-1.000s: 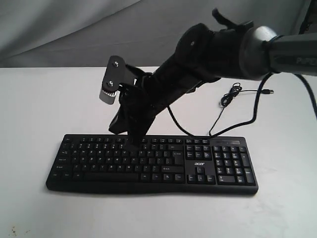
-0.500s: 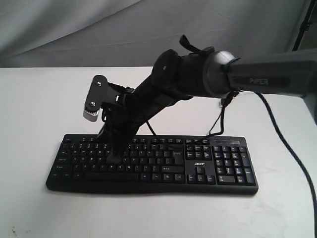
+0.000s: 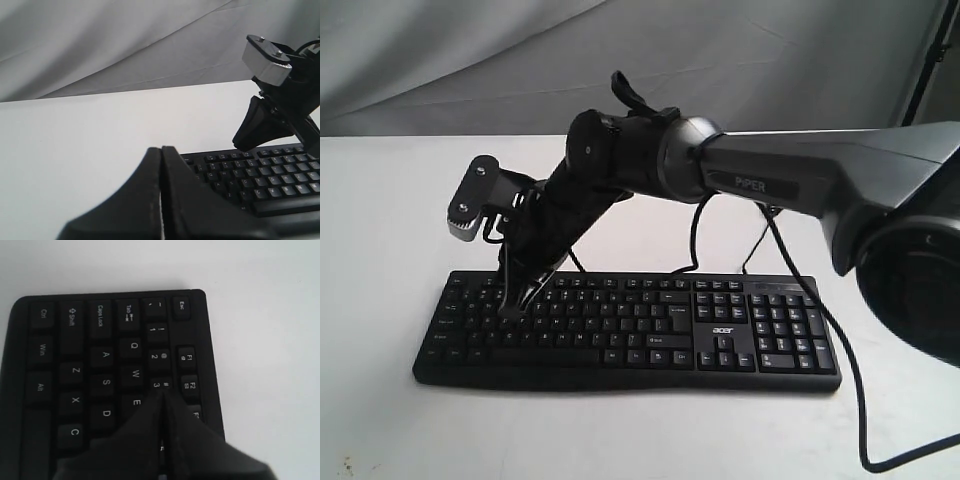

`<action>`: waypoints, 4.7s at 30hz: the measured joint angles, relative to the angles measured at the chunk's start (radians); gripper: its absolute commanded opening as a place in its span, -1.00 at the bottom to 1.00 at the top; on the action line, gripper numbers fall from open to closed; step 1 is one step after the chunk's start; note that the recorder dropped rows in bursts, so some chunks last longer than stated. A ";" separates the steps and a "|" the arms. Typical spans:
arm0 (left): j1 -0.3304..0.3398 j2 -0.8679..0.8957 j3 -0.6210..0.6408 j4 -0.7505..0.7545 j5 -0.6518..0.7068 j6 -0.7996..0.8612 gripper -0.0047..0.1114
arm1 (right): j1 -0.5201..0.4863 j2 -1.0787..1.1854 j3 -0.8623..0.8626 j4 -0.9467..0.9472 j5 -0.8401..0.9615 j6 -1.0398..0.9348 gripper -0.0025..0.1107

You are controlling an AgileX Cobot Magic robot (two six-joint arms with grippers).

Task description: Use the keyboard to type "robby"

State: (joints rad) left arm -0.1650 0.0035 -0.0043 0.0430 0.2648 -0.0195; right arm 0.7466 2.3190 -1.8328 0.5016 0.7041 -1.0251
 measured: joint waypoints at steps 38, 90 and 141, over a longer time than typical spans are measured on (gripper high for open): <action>0.000 0.000 0.000 0.000 0.000 0.000 -0.92 | 0.000 0.044 -0.011 -0.014 0.077 0.009 -0.96; 0.000 0.000 0.000 0.000 0.000 0.000 -0.92 | -0.089 -0.188 0.352 -0.076 -0.053 0.011 -0.96; 0.000 0.000 0.000 0.000 0.000 0.000 -0.92 | -0.113 -0.172 0.382 -0.050 -0.051 -0.008 -0.96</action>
State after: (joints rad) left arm -0.1650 0.0035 -0.0043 0.0430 0.2648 -0.0195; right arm 0.6339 2.1469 -1.4506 0.4515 0.6527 -1.0331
